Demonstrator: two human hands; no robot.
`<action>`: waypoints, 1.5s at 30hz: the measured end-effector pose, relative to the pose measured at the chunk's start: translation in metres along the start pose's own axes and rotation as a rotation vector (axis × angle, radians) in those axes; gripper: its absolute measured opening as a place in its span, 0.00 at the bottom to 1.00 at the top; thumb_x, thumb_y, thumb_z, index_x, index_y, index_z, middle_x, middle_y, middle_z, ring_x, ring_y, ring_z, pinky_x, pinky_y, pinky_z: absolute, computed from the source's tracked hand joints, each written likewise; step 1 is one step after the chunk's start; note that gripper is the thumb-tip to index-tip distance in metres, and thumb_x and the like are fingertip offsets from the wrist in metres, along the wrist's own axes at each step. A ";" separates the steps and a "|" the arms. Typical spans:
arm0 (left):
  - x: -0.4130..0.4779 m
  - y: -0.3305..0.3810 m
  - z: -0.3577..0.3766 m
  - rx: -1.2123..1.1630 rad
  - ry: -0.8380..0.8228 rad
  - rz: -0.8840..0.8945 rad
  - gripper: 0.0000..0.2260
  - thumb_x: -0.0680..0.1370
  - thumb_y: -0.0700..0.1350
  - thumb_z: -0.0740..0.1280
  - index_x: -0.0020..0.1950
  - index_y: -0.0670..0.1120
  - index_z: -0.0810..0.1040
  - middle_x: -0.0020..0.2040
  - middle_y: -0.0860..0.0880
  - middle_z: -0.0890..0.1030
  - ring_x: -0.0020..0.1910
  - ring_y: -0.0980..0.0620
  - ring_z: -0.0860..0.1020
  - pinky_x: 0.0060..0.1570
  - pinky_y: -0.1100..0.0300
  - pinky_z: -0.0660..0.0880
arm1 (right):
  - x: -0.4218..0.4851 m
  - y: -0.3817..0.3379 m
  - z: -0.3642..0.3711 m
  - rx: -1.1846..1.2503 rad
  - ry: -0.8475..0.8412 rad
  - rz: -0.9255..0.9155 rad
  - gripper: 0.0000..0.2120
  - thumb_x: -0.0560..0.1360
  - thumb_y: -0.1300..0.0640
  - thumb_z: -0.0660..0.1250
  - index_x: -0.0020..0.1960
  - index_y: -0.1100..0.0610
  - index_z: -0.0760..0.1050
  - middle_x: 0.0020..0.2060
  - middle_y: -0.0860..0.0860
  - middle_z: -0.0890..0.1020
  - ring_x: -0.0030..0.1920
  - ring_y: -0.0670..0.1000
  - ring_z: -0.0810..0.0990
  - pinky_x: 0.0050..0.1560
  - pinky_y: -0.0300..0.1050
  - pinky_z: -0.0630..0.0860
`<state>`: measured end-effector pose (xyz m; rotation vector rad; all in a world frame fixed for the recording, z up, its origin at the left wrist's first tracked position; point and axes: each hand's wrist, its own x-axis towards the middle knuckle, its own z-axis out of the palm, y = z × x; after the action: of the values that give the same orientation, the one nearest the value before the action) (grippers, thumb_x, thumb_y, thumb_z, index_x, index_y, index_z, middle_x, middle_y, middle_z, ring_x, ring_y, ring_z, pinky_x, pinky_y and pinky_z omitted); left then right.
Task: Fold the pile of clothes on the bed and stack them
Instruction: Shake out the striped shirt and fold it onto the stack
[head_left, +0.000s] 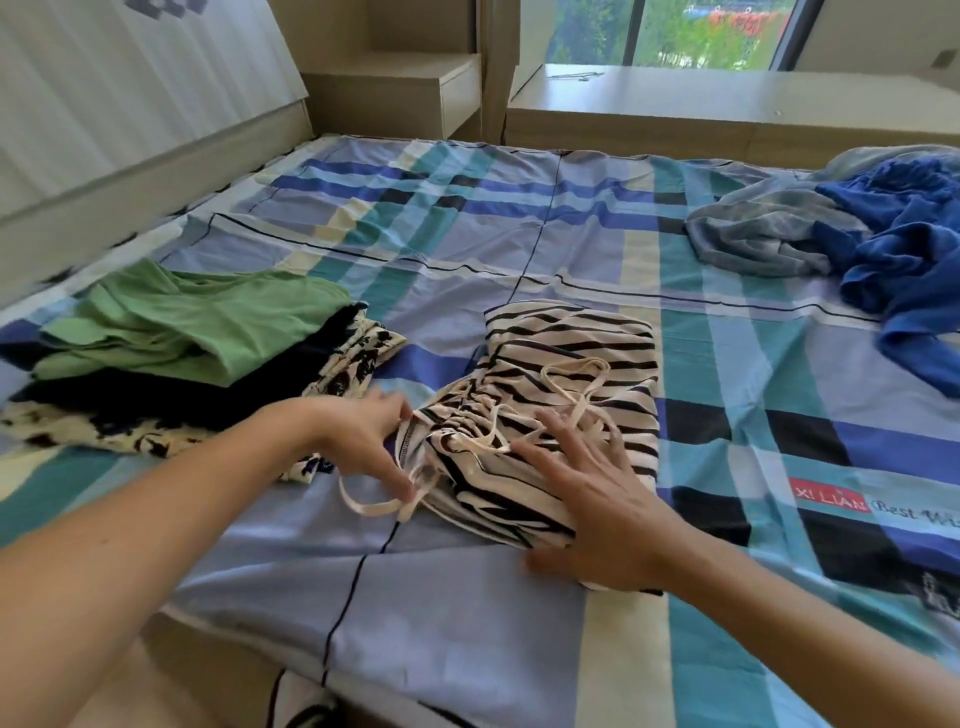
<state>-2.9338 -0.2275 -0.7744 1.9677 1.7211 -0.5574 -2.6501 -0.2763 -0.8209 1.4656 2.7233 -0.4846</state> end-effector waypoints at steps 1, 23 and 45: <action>0.000 -0.001 0.006 -0.020 0.016 -0.022 0.51 0.62 0.70 0.75 0.76 0.47 0.58 0.71 0.47 0.65 0.68 0.48 0.69 0.68 0.52 0.68 | 0.001 -0.005 0.004 -0.026 0.007 0.012 0.53 0.68 0.30 0.68 0.80 0.39 0.38 0.79 0.48 0.33 0.79 0.54 0.32 0.76 0.64 0.32; -0.026 0.021 0.027 -0.086 0.344 -0.086 0.14 0.74 0.50 0.69 0.32 0.47 0.71 0.32 0.51 0.72 0.41 0.43 0.77 0.37 0.56 0.68 | -0.007 -0.040 -0.010 -0.170 0.277 0.060 0.34 0.73 0.36 0.62 0.76 0.46 0.62 0.75 0.51 0.63 0.76 0.55 0.62 0.77 0.64 0.53; -0.074 0.021 -0.047 -0.820 0.429 0.381 0.07 0.82 0.43 0.65 0.48 0.41 0.79 0.31 0.48 0.70 0.26 0.57 0.66 0.27 0.63 0.66 | 0.097 -0.080 -0.066 0.641 0.475 -0.141 0.05 0.74 0.57 0.69 0.49 0.55 0.77 0.40 0.47 0.79 0.40 0.47 0.74 0.41 0.47 0.70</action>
<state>-2.9232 -0.2613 -0.6916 1.7584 1.3860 0.6547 -2.7610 -0.2208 -0.7522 1.6840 3.2384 -1.2620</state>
